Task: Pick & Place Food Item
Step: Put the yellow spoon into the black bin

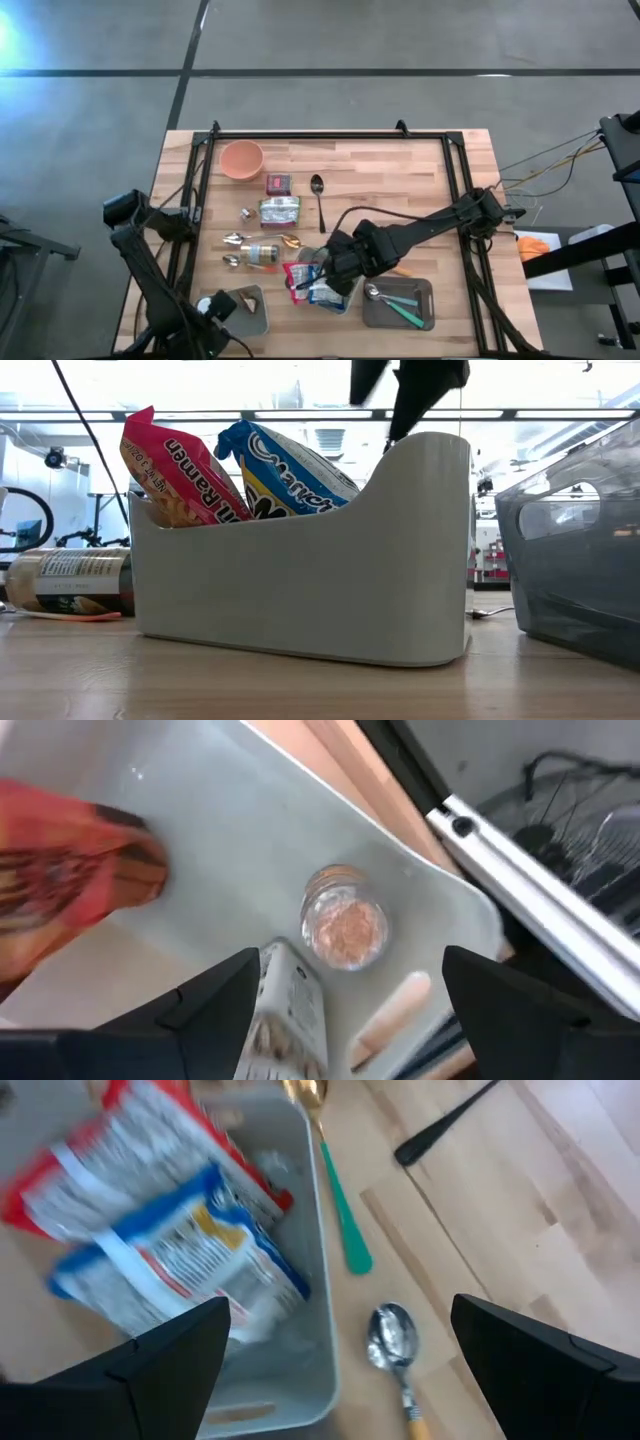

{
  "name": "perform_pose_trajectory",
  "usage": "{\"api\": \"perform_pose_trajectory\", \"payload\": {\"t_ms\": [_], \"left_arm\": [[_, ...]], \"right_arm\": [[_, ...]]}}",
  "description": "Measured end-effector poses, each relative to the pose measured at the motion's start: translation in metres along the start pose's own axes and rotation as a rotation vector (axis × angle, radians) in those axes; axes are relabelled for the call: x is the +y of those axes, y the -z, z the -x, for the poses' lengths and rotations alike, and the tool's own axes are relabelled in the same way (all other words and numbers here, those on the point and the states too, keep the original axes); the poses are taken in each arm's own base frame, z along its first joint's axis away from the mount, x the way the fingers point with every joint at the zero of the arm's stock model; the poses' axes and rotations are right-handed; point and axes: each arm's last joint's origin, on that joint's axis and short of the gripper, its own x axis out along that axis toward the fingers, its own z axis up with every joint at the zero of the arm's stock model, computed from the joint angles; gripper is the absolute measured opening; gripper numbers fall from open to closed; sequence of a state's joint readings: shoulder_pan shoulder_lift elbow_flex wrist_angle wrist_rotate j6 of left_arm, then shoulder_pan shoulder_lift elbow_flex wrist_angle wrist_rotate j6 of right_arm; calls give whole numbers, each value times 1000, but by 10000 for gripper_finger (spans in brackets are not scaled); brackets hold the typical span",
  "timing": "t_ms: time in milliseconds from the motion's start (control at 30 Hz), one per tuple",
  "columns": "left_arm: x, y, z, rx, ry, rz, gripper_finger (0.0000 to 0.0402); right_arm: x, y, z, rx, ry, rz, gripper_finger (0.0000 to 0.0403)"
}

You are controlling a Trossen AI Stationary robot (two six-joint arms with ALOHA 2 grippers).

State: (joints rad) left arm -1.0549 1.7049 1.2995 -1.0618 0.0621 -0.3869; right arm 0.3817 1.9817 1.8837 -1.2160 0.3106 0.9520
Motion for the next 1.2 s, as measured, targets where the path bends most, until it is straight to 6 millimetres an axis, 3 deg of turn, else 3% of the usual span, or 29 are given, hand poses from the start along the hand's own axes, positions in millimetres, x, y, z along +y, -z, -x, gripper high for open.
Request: {"api": "perform_pose_trajectory", "payload": {"t_ms": [200,400,567,800,1033,1200], "left_arm": [[16,17,44,-152,22,211,319],[44,42,92,-415,37,579,319],[61,64,119,-643,-25,787,319],[67,72,128,-767,-117,837,318],[70,70,120,-771,-166,848,318],[89,66,121,-833,-225,961,318]], "right_arm": [[-13,-16,20,-33,-36,-132,379],[-27,-17,28,53,-68,75,378],[-49,-8,22,227,52,215,378],[-76,12,-11,381,60,216,378],[-101,38,-27,302,-86,55,378],[-112,59,-41,267,-118,6,378]]}}
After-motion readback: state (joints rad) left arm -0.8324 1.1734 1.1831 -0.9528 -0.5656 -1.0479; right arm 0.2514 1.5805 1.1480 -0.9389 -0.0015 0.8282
